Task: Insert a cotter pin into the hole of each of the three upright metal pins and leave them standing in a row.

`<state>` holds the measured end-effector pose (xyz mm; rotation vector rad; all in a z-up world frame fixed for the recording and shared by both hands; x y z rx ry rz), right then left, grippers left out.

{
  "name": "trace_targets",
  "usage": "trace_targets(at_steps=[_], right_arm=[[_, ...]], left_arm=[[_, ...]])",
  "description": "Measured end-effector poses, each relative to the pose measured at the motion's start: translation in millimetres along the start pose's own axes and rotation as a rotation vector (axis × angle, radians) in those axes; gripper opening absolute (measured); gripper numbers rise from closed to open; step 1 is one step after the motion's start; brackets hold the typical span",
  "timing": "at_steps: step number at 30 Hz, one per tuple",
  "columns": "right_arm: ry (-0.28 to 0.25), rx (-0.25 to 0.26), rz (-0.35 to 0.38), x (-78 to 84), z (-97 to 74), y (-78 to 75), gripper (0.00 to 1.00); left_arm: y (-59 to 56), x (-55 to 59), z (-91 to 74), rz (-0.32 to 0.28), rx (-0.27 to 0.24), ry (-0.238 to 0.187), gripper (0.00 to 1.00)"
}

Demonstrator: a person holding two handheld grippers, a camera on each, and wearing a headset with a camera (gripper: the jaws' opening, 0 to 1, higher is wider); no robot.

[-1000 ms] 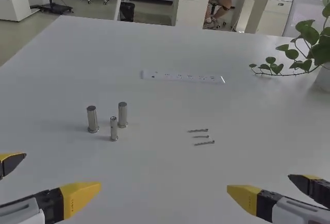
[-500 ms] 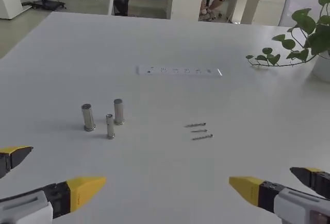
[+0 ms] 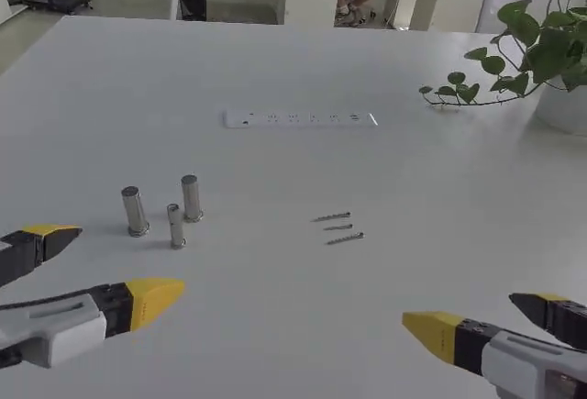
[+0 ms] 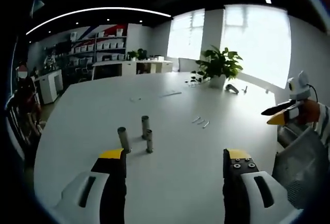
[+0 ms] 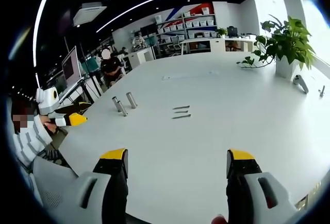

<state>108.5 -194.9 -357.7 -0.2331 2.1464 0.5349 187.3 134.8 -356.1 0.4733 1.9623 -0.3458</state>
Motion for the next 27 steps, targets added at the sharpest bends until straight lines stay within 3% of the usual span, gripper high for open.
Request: trace_targets(at_steps=[6,11,17,21,27], right_arm=[[0.003,0.006,0.009,1.6,-1.0,-2.3,0.76],[0.004,0.010,0.013,2.4,-2.2,-2.6,0.75],[0.004,0.016,0.023,4.1,-3.9,-3.6,0.75],[0.007,0.018,0.029,5.6,-3.9,-4.1,0.75],[0.013,0.016,0.032,7.2,-3.0,-2.8,0.74]], left_arm=[[5.4,-19.7,15.0,0.013,-0.003,-0.033,0.68],[9.2,-29.7,27.8,0.056,-0.003,-0.034,0.63],[10.9,-30.2,46.7,0.067,0.016,-0.003,0.57],[8.6,-31.5,54.9,0.043,0.027,0.001,0.36],[5.9,-29.0,69.9,0.098,0.027,0.034,0.35]])
Point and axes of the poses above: the centre of the closed fingertips' face, and the gripper's own axes: z roughly forward along the fingers, y roughly to its left, x roughly out of its underside, the point moved 7 cm from there along -z, roughly backward along the fingers, and after that the axes turned 11 degrees about -x, right-handed, at the moved point
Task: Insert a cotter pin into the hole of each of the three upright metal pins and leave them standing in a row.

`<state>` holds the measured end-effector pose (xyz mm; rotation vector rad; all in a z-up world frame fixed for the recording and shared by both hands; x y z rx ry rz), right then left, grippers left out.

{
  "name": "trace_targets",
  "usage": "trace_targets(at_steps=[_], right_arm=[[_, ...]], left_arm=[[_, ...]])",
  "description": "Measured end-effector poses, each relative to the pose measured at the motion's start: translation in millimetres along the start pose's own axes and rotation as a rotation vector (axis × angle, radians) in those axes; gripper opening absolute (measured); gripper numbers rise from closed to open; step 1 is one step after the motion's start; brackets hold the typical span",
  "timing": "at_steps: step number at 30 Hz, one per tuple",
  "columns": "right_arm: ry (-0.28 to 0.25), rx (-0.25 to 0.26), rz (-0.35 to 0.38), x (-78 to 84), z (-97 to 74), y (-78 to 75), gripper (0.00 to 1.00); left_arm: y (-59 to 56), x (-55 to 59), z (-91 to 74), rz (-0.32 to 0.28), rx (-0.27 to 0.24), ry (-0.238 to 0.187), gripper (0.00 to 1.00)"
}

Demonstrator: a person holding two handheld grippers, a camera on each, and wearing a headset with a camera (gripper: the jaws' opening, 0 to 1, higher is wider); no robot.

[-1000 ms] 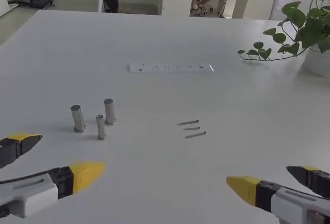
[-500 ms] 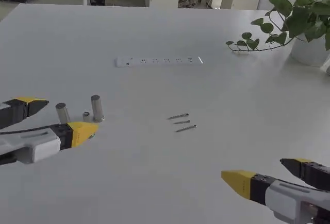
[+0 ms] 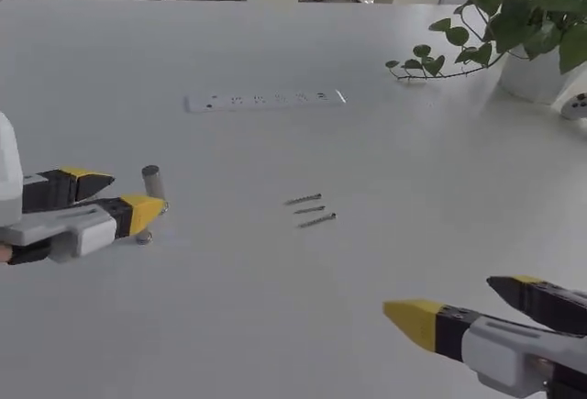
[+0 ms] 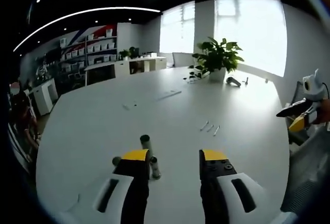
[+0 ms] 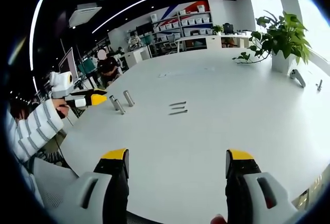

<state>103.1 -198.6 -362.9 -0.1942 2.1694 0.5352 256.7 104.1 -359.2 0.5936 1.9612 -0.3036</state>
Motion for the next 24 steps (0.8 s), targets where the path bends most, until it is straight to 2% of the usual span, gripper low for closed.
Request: trace_targets(at_steps=[6,10,17,24], right_arm=[[0.007,-0.003,-0.002,0.0,1.4,0.7,0.74],[0.009,-0.006,-0.004,-0.4,2.6,1.3,0.74],[0.019,-0.025,-0.010,-0.3,5.8,4.1,0.73],[0.029,-0.033,-0.019,-0.8,7.3,4.8,0.74]], left_arm=[[3.4,4.6,12.3,0.022,-0.006,0.024,0.28],[7.9,9.6,18.5,0.056,-0.017,0.070,0.27],[11.1,13.8,27.3,0.074,-0.017,0.094,0.22],[15.0,24.9,38.0,0.106,-0.039,0.151,0.23]])
Point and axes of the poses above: the centre of the closed fingertips' face, and the gripper's own axes: z roughly forward along the fingers, y roughly to its left, x roughly out of its underside, the point moved 7 cm from there along -z, roughly backward along the fingers, and after that the axes turned 11 degrees about -x, right-handed, at the moved point
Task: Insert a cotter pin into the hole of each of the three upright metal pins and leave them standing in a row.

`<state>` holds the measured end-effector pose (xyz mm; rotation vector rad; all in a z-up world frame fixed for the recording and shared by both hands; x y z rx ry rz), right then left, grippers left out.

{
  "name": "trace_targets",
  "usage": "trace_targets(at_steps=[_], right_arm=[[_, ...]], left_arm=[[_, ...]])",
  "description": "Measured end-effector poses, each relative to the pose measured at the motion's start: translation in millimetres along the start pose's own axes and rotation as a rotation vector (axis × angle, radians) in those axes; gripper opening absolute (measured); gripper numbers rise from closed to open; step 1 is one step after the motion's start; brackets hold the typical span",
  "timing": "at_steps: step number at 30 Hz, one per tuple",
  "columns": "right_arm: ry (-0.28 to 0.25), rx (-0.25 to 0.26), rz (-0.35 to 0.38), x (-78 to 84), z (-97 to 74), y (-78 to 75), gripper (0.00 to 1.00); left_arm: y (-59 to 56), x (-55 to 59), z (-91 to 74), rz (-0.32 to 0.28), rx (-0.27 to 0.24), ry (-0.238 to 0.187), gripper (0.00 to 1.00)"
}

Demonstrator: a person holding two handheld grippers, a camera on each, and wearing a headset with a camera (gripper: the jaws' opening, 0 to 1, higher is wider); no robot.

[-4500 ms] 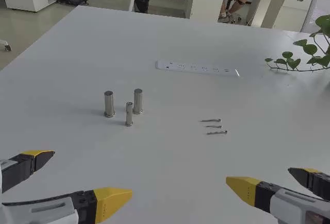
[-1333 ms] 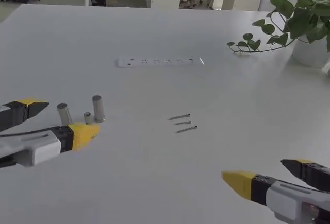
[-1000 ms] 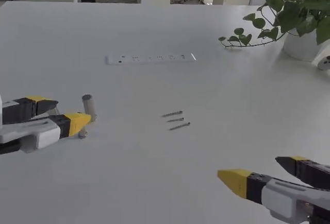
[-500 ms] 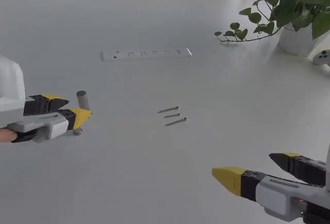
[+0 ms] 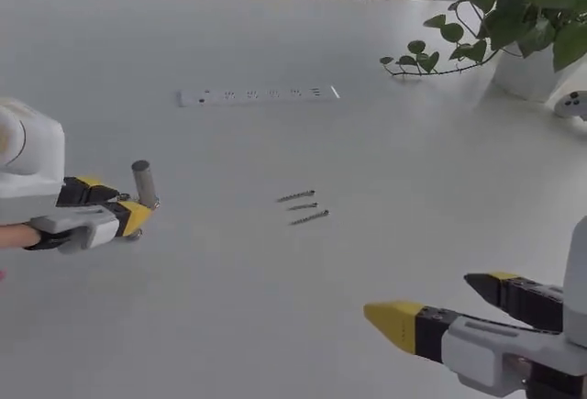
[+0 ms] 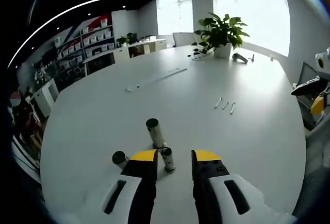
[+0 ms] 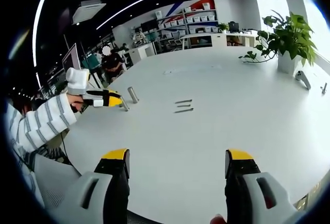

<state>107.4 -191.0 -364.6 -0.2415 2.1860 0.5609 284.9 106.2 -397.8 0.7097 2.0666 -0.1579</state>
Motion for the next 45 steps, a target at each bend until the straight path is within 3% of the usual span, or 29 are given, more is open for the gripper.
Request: trace_targets(at_steps=[4,20,25,29,35,41,45], right_arm=[[0.003,0.000,-0.003,-0.2,-0.5,0.0,0.74],[0.000,-0.001,-0.016,-4.0,-3.1,-2.0,0.73],[0.000,-0.005,-0.023,-5.2,-3.5,0.1,0.73],[-0.002,-0.006,-0.028,-5.9,-4.5,1.5,0.73],[-0.010,-0.007,-0.037,-6.6,-5.5,3.6,0.73],[-0.009,-0.014,-0.046,-5.4,-5.6,7.7,0.73],[-0.007,-0.024,-0.057,-5.4,-4.8,13.0,0.73]], left_arm=[[1.3,5.4,5.8,0.014,-0.002,0.026,0.22],[4.1,13.1,17.8,0.014,-0.016,0.047,0.06],[4.0,15.7,16.6,-0.079,0.031,0.037,0.06],[4.8,16.9,15.1,-0.048,0.009,0.020,0.05],[6.2,20.7,8.1,-0.036,-0.001,0.028,0.05],[-0.4,16.6,-9.4,-0.018,0.054,-0.046,0.05],[-7.4,11.6,-23.6,-0.060,0.136,-0.122,0.05]])
Point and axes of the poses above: the centre of the closed fingertips' face, and the gripper's own axes: z roughly forward along the fingers, y roughly to its left, x roughly out of its underside, the point moved 7 cm from there along -z, roughly backward along the fingers, and after that the axes turned 11 degrees about -x, right-handed, at the moved point
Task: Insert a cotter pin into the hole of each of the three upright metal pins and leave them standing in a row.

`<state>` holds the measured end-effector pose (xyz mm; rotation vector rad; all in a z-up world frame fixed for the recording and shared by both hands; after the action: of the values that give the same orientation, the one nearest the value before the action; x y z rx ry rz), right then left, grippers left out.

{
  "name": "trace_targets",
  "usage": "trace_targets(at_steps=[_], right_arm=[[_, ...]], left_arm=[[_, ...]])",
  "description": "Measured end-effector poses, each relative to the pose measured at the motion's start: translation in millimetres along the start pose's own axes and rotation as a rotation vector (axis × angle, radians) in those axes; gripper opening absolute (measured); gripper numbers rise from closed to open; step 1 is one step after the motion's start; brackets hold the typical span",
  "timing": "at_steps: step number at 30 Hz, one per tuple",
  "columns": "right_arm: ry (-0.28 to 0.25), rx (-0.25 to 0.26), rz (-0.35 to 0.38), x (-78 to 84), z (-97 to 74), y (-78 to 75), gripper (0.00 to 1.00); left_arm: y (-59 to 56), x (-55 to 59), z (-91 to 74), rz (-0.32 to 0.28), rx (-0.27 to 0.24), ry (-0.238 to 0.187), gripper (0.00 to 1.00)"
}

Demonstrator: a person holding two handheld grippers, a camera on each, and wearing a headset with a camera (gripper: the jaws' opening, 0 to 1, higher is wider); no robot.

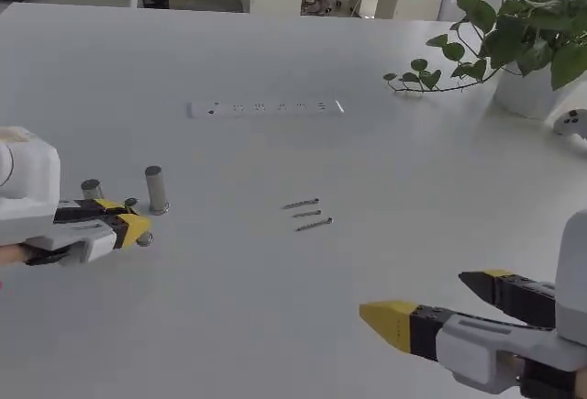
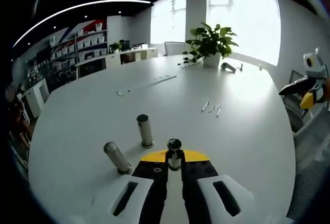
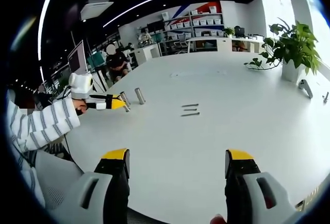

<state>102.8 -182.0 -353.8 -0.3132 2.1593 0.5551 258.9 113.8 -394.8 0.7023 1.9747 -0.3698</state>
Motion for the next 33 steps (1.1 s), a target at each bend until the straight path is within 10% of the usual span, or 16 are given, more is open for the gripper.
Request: trace_targets(at_steps=[16,33], right_arm=[[0.013,-0.038,-0.031,0.7,7.1,18.1,0.73],[0.046,-0.049,-0.035,6.8,11.1,21.5,0.73]], left_arm=[[-46.3,16.3,-27.2,0.207,0.170,-0.002,0.05],[-80.0,30.1,-27.1,0.178,0.289,0.016,0.05]])
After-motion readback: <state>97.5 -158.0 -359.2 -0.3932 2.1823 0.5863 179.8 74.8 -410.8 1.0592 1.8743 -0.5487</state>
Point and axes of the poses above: the centre of the closed fingertips' face, and the gripper's own axes: z roughly forward along the fingers, y roughly to its left, x roughly out of its underside, the point moved 7 cm from there along -z, roughly backward along the fingers, and after that the axes turned 11 degrees about -x, right-handed, at the moved point
